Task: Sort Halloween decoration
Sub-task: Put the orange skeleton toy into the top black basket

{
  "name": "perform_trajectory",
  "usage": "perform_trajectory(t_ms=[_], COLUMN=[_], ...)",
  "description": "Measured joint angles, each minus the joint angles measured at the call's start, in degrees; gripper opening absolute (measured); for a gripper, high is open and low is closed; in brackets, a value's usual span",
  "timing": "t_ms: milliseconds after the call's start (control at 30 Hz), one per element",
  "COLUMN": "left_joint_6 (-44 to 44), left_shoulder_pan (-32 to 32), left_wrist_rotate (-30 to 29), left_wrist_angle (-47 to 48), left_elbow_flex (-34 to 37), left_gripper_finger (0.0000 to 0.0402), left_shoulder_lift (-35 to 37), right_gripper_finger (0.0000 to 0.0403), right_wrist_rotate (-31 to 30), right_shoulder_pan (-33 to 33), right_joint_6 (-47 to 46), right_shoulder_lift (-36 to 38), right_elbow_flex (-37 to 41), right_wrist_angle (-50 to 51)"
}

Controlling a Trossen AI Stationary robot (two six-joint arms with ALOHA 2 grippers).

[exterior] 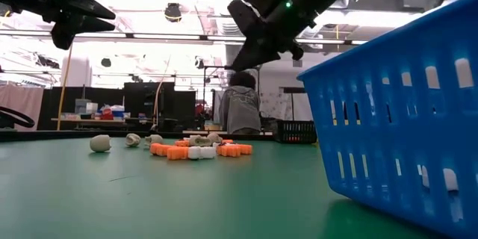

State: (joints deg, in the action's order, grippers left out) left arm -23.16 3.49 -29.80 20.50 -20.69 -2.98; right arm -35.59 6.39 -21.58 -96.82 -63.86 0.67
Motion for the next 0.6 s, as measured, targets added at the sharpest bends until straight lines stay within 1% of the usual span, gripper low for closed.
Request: perform_trajectory(t_ms=[67, 167, 333, 467, 600], left_joint_6=[0.0, 0.15, 0.12, 0.01, -0.29], left_shoulder_pan=[0.0, 0.01, 0.0, 0.0, 0.0], left_wrist_rotate=[-0.92, -1.86, -2.17, -2.18, -1.8], left_wrist_angle=[0.22, 0.69, 1.11, 1.3, 1.69], left_elbow_flex=[0.0, 0.0, 0.0, 0.0, -0.02], left_gripper_finger=[0.0121, 0.0121, 0.0121, 0.0121, 0.0121], left_shoulder_lift=[0.02, 0.0, -0.05, -0.22, -0.31], right_gripper_finger=[0.0014, 0.0046, 0.0116, 0.0158, 0.0171], right_wrist_rotate=[0.62, 0.65, 0.73, -3.74, -6.39], right_shoulder_pan=[-0.24, -0.2, -0.57, -0.74, -0.66], right_joint_6=[1.78, 3.02, -0.24, -0.97, -1.91], right_shoulder_lift=[0.33, -0.23, -7.04, -13.25, -19.09], right_elbow_flex=[0.02, 0.02, 0.11, 0.01, 0.07], right_wrist_angle=[0.29, -0.87, -4.56, -10.29, -13.76])
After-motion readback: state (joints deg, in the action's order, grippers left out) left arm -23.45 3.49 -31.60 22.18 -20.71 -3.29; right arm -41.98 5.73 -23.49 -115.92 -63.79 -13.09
